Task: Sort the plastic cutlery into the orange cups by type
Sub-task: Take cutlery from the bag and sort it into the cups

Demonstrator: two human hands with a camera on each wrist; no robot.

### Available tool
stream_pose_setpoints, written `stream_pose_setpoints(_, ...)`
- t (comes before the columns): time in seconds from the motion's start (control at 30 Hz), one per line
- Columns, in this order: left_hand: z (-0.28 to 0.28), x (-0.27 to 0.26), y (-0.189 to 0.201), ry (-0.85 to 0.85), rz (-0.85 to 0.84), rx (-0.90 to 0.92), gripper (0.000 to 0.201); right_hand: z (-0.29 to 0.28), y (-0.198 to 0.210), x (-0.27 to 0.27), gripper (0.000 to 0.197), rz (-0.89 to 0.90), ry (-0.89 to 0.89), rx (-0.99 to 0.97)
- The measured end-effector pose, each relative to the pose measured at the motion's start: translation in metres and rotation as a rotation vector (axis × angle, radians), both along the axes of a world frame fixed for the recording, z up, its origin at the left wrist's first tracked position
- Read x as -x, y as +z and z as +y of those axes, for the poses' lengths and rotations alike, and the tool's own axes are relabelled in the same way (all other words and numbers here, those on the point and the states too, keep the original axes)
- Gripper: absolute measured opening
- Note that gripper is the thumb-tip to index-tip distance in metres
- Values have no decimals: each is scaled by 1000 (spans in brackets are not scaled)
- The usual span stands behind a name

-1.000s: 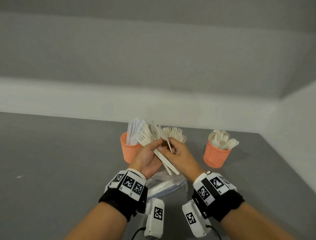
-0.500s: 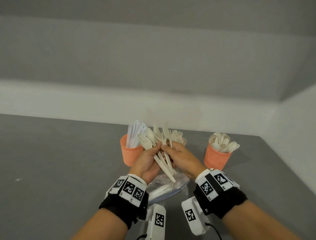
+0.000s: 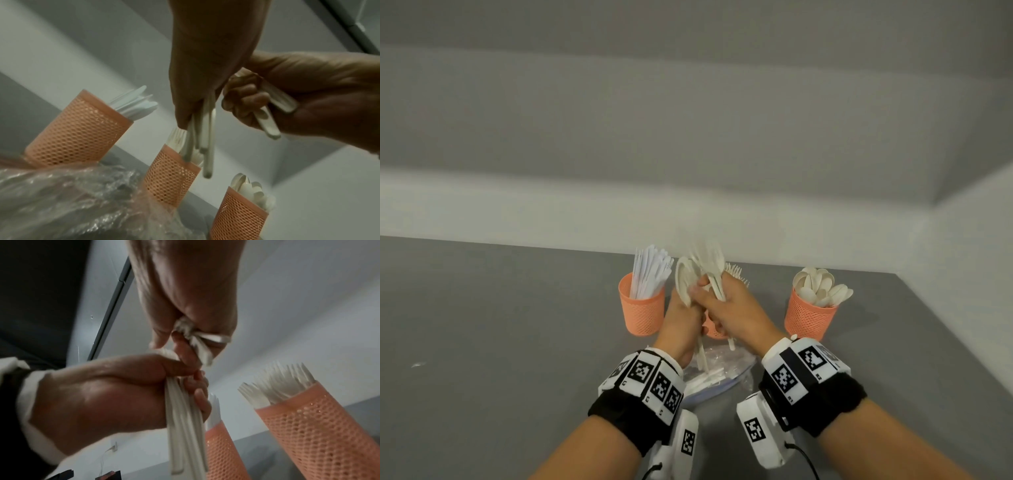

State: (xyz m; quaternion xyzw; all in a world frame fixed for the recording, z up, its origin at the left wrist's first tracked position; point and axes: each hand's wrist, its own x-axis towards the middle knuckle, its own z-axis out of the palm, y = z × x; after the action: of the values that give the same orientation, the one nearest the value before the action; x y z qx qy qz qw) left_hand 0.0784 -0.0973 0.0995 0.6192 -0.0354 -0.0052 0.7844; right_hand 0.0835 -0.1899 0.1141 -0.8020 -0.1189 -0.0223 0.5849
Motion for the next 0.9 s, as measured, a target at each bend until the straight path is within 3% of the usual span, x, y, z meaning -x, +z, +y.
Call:
stream_pose_setpoints(0.1, 0, 4, 3, -9, -25, -74, 28, 0, 1, -1, 13, 18, 6, -45)
stream_pose_setpoints(0.2, 10, 5, 0, -92, 29, -44, 40, -4, 6, 0, 8, 151, 11, -98)
stream_pose_setpoints(0.27, 14, 9, 3, -214, 58, -3, 35, -7, 6, -2, 10, 246, -18, -177)
stream_pose_setpoints(0.37, 21, 12, 4, -317, 150, 174, 23, -11, 2, -9, 19, 208, -75, -208)
stream_pose_setpoints(0.47, 32, 7, -2, -220, 284, 289, 12, -32, 12, -19, 22, 183, -162, -458)
stream_pose_setpoints(0.57, 48, -1, -7, -100, 314, 280, 15, -66, 25, -33, 11, 63, -262, -707)
stream_pose_setpoints(0.77, 59, -8, 0, -14, 286, 278, 22, -84, 33, -76, 10, -259, -418, -494)
stream_pose_setpoints(0.9, 57, -9, 14, 66, 240, 314, 22, -79, 23, -103, 6, -348, -429, -359)
